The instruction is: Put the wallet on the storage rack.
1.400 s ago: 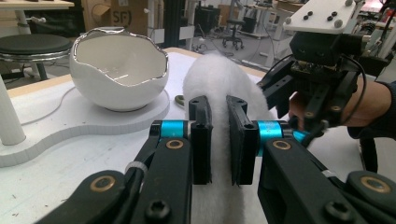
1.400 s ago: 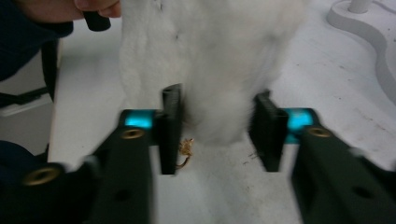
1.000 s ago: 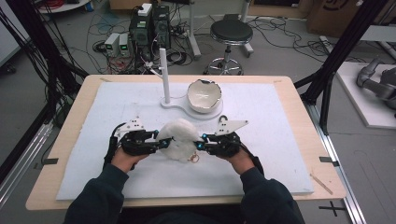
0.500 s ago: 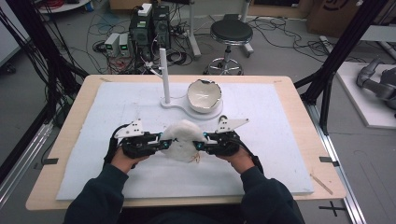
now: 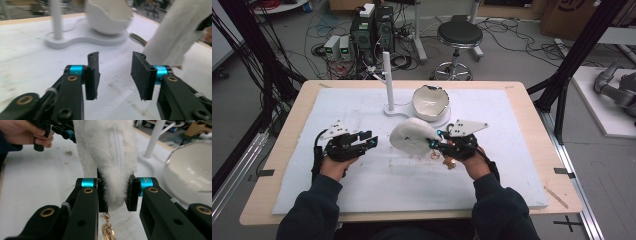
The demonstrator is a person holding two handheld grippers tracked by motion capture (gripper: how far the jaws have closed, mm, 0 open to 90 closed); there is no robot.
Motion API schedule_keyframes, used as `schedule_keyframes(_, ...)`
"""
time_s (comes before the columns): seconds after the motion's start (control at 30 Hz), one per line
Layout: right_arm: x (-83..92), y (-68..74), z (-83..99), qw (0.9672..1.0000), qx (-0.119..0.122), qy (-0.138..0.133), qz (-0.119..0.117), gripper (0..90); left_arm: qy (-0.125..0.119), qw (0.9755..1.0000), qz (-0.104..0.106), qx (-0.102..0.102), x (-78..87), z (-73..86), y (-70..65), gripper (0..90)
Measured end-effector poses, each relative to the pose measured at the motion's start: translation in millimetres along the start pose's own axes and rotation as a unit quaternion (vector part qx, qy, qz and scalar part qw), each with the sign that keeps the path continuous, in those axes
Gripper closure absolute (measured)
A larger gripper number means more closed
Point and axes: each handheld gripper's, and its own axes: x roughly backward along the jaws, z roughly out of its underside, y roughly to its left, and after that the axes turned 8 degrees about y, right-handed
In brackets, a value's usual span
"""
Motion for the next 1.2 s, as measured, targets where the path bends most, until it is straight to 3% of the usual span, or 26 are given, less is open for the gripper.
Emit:
schedule_keyframes(0.07, 1.1, -5.3, -7.1, 1.0000, 0.003, -0.004, 0.007, 77.1, -0.007, 0.9998, -0.005, 0.016, 3.8, 1.2, 6.5, 55.1)
schedule_keyframes(0.17, -2.1, -16.8, -22.8, 0.9998, 0.014, -0.001, 0.017, 77.1, -0.011, 0.9991, -0.020, 0.035, 7.1, 2.2, 14.3, 45.0)
schedule_keyframes(0.23, -5.2, -25.1, -33.7, 0.9994, 0.025, 0.008, 0.025, 77.0, -0.011, 0.9988, -0.027, 0.038, 7.7, 2.6, 16.6, 40.2)
schedule_keyframes(0.33, -7.8, -37.5, -50.0, 0.9988, 0.031, 0.019, 0.033, 77.0, -0.013, 0.9981, -0.053, 0.030, 10.0, 3.1, 19.8, 24.7)
schedule_keyframes(0.37, -7.8, -37.5, -50.0, 0.9988, 0.031, 0.019, 0.033, 77.0, -0.013, 0.9981, -0.053, 0.030, 10.0, 3.1, 19.8, 24.4)
schedule_keyframes(0.4, -8.8, -47.9, -61.7, 0.9979, 0.042, 0.024, 0.043, 77.0, -0.022, 0.9977, -0.059, 0.024, 13.7, 3.3, 22.4, 24.2)
schedule_keyframes(0.5, -8.9, -60.6, -75.2, 0.9958, 0.061, 0.031, 0.061, 77.0, -0.029, 0.9973, -0.065, 0.020, 18.9, 4.0, 26.2, 24.2)
schedule_keyframes(0.7, -9.8, -83.5, -90.4, 0.9926, 0.075, 0.042, 0.086, 76.8, -0.021, 0.9974, -0.065, 0.023, 19.0, 5.0, 28.0, 24.7)
schedule_keyframes(0.8, -13.0, -94.7, -92.3, 0.9873, 0.095, 0.052, 0.116, 76.8, -0.013, 0.9978, -0.061, 0.021, 17.3, 5.1, 26.9, 25.2)
schedule_keyframes(0.9, -16.5, -102.7, -89.6, 0.9849, 0.097, 0.057, 0.132, 76.8, -0.013, 0.9979, -0.061, 0.021, 17.1, 5.1, 26.6, 25.5)
schedule_keyframes(0.93, -20.1, -110.7, -84.6, 0.9812, 0.099, 0.074, 0.148, 76.8, -0.015, 0.9978, -0.061, 0.023, 17.3, 5.2, 27.0, 25.5)
schedule_keyframes(1.07, -24.4, -119.4, -78.4, 0.9753, 0.105, 0.094, 0.170, 76.8, -0.013, 0.9977, -0.061, 0.025, 17.3, 5.4, 27.7, 25.7)
schedule_keyframes(1.1, -24.4, -119.4, -78.4, 0.9753, 0.105, 0.094, 0.170, 76.8, -0.013, 0.9977, -0.061, 0.025, 17.3, 5.4, 27.7, 25.8)
schedule_keyframes(1.2, -29.4, -121.5, -72.7, 0.9652, 0.131, 0.131, 0.184, 76.8, -0.010, 0.9978, -0.060, 0.025, 16.9, 5.5, 27.7, 26.0)
